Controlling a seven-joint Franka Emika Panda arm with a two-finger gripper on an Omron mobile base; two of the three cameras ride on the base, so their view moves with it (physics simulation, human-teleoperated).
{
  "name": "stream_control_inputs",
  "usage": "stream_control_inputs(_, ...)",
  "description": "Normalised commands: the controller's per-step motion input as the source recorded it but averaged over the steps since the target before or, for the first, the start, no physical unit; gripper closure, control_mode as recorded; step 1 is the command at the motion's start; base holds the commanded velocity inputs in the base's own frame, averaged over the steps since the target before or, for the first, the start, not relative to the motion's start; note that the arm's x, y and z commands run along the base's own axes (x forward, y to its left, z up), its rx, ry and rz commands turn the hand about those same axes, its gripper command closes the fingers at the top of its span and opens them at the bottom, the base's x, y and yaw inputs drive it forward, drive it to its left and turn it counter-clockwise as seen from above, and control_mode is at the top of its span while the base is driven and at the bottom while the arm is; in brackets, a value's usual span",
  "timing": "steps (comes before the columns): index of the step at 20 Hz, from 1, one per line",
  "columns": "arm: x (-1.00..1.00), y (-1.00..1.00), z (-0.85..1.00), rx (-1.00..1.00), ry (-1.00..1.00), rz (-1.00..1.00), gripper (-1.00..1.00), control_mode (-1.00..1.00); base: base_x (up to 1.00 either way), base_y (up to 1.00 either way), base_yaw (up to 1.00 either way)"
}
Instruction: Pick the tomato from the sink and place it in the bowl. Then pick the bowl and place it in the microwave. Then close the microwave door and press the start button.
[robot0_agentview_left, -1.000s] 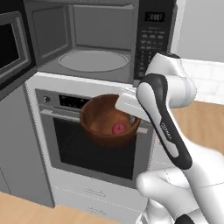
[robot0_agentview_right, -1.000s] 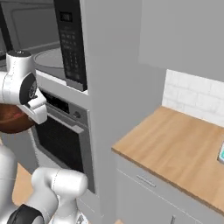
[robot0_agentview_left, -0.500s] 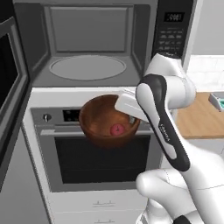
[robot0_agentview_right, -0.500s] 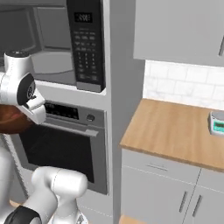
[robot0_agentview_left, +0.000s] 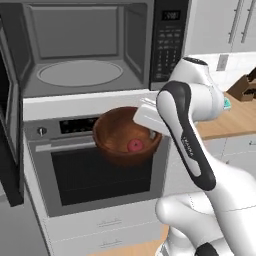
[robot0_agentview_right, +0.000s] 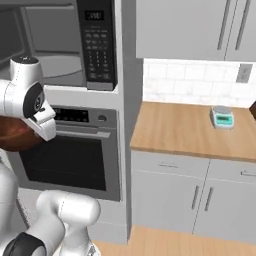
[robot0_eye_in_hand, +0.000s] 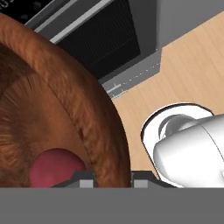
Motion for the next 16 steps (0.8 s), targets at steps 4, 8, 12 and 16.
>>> stream_control_inputs(4,0.0,0.0,0.0,0.0,0.0,0.0,1.0,1.0,0.03,0.79,-0.2)
stream_control_inputs(8,0.0,0.0,0.0,0.0,0.0,0.0,1.0,1.0,0.03,0.36,-0.16)
stream_control_inputs(12,0.0,0.0,0.0,0.0,0.0,0.0,1.0,1.0,0.0,0.01,-0.04)
stream_control_inputs(16,0.0,0.0,0.0,0.0,0.0,0.0,1.0,1.0,0.2,-0.01,0.0)
